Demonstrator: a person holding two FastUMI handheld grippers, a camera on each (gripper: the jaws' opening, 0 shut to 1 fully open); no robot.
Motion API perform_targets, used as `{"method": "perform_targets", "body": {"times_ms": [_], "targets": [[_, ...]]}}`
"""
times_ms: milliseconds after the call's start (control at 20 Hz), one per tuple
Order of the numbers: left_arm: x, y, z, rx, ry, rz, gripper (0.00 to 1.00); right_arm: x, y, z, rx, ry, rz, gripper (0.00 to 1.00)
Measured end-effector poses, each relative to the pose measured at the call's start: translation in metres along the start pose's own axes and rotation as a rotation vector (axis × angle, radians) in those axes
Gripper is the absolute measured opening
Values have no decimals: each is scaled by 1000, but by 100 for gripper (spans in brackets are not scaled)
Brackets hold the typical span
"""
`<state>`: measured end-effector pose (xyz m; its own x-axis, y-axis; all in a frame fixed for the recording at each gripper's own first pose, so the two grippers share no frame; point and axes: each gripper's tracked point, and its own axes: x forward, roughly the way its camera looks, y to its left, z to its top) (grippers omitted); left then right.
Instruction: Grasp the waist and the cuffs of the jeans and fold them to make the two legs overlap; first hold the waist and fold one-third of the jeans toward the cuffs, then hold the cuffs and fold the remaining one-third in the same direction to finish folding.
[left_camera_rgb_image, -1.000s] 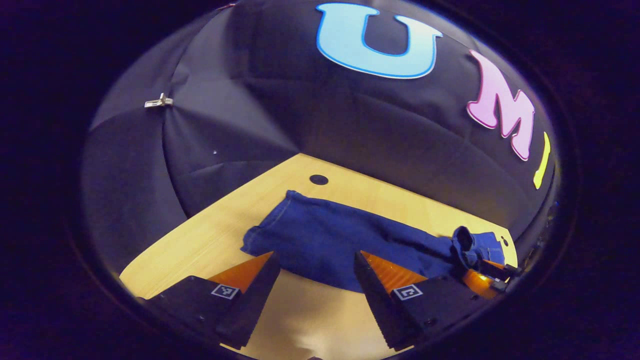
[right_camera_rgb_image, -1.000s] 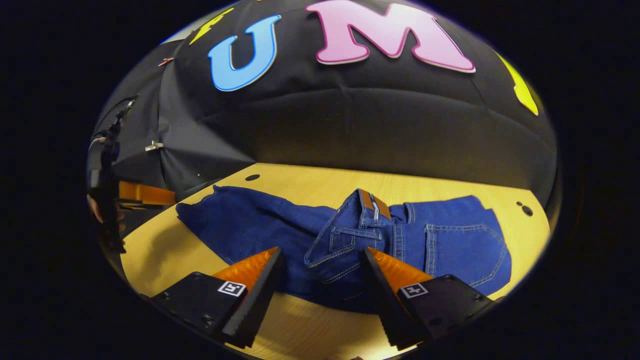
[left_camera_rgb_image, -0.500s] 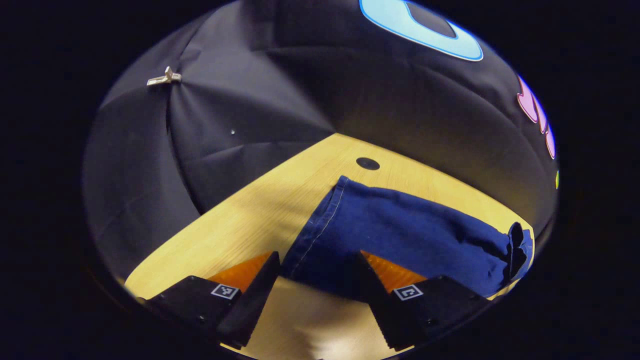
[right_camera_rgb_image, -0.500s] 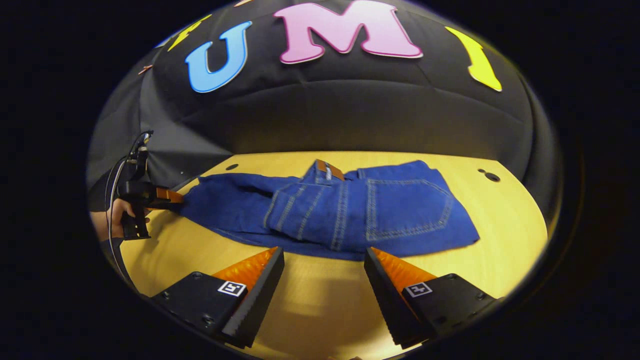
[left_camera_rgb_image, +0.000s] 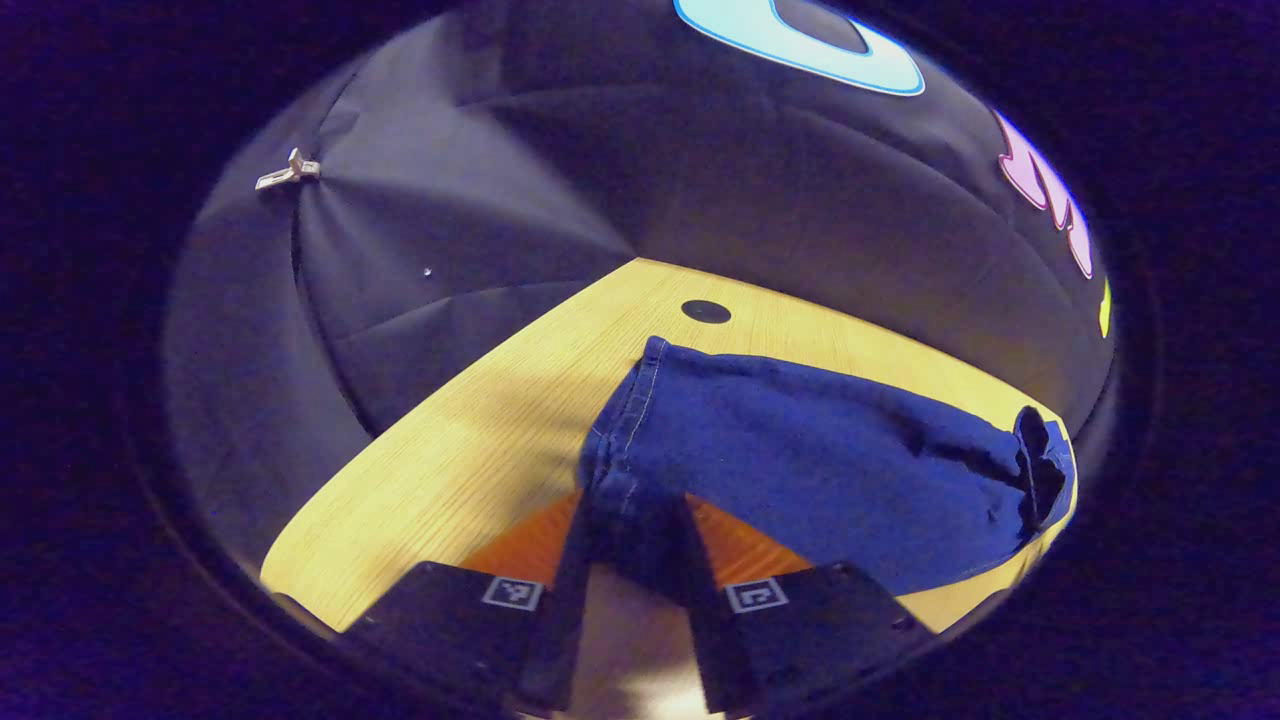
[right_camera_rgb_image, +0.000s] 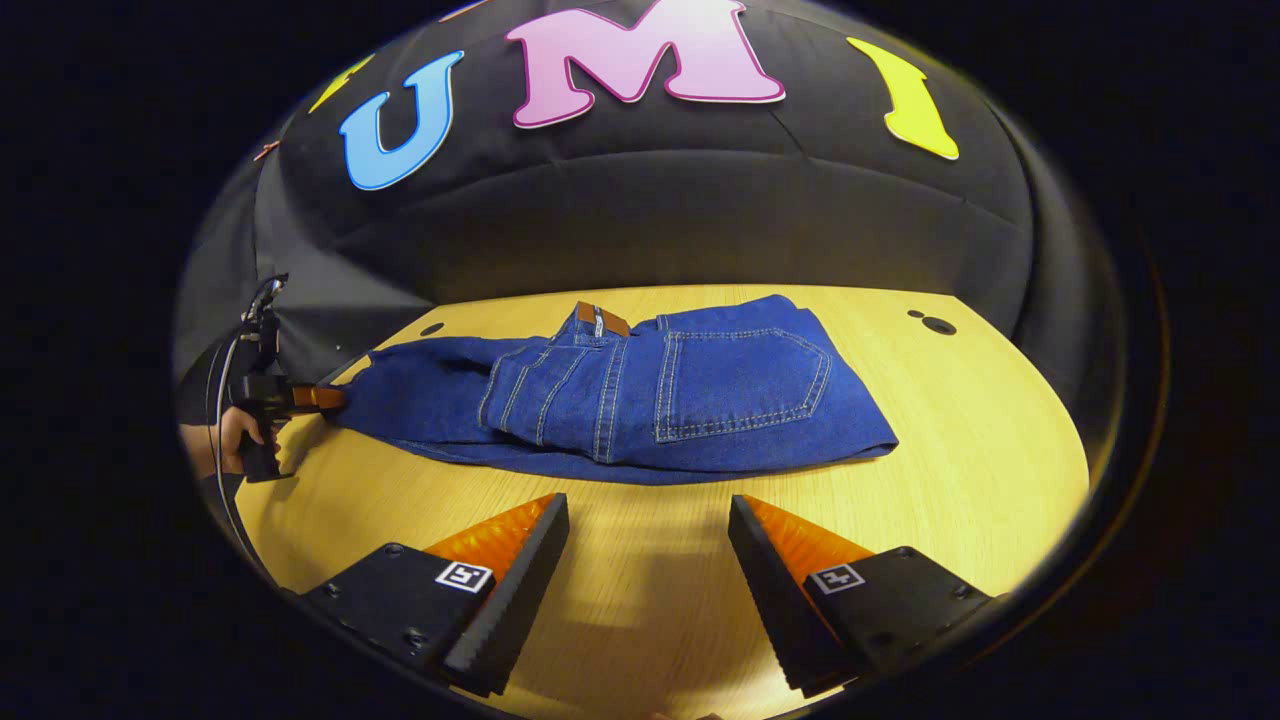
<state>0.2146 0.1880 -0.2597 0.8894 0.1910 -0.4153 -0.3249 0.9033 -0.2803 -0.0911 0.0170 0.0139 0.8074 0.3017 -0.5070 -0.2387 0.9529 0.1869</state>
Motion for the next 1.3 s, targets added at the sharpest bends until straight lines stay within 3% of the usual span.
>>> {"method": "perform_targets", "body": {"times_ms": [50, 250, 500, 750, 1100, 1300], "targets": [[5, -2, -4, -9, 4, -11, 34, -1, 1, -2, -9, -1, 2, 99], [0, -18, 0, -99, 13, -86, 12, -3, 6, -7, -20, 17, 15, 98], [-16, -39, 30, -296, -57, -140, 9, -8, -4, 8, -1, -6, -8, 99], [-65, -89, 79, -276, -132, -204, 9, -16, -39, 36, 9, -65, -79, 98], [-129, -273, 136, -142, -239, -399, 8, -48, -89, 61, 47, -137, -188, 98], [-156, -390, 119, -132, -201, -586, 8, -79, -126, 63, 64, -173, -260, 98]]}}
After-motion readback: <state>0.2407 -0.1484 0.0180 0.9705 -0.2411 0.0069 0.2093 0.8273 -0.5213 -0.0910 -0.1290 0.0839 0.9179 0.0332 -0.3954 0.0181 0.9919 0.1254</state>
